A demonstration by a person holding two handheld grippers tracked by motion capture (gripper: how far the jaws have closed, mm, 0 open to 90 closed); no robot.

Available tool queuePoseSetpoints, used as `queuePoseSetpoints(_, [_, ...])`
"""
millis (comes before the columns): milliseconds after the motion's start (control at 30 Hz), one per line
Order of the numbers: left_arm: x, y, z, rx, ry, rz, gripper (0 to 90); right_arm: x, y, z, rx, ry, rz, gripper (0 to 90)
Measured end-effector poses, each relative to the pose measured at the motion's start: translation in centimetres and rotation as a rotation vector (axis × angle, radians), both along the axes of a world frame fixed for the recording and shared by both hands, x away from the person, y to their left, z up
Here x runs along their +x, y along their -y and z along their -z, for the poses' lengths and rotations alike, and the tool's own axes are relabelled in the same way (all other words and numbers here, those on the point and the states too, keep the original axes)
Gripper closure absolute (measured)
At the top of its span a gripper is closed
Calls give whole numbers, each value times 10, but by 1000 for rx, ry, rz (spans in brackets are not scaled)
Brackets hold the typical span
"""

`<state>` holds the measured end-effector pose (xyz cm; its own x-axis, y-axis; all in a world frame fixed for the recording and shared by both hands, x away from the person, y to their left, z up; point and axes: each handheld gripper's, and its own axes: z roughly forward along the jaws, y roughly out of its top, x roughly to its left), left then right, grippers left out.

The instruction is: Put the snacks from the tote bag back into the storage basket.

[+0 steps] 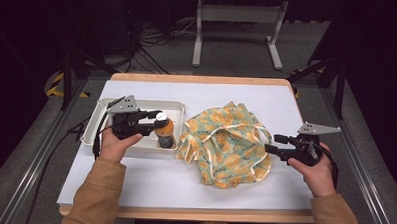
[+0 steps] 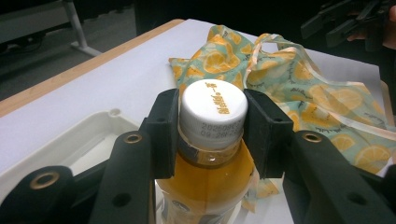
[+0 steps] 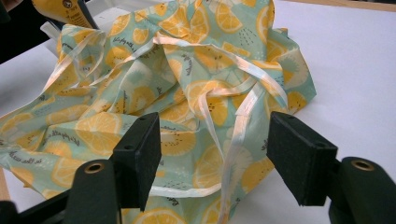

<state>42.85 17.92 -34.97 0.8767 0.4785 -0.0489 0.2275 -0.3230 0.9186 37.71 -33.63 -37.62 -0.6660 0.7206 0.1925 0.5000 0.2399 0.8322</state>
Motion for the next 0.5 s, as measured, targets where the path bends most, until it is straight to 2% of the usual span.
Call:
queuePoseSetpoints(200, [0, -1, 0, -10, -10, -2, 580, 0, -1, 0, 2, 0, 1, 356])
queuePoseSetpoints(333, [-2, -3, -2, -47, -13, -18, 450, 2, -1, 0, 6, 1, -1, 350])
queuePoseSetpoints(500, [-8, -9, -9, -81, 8, -48, 419, 3, -4, -1, 13, 3, -9, 347])
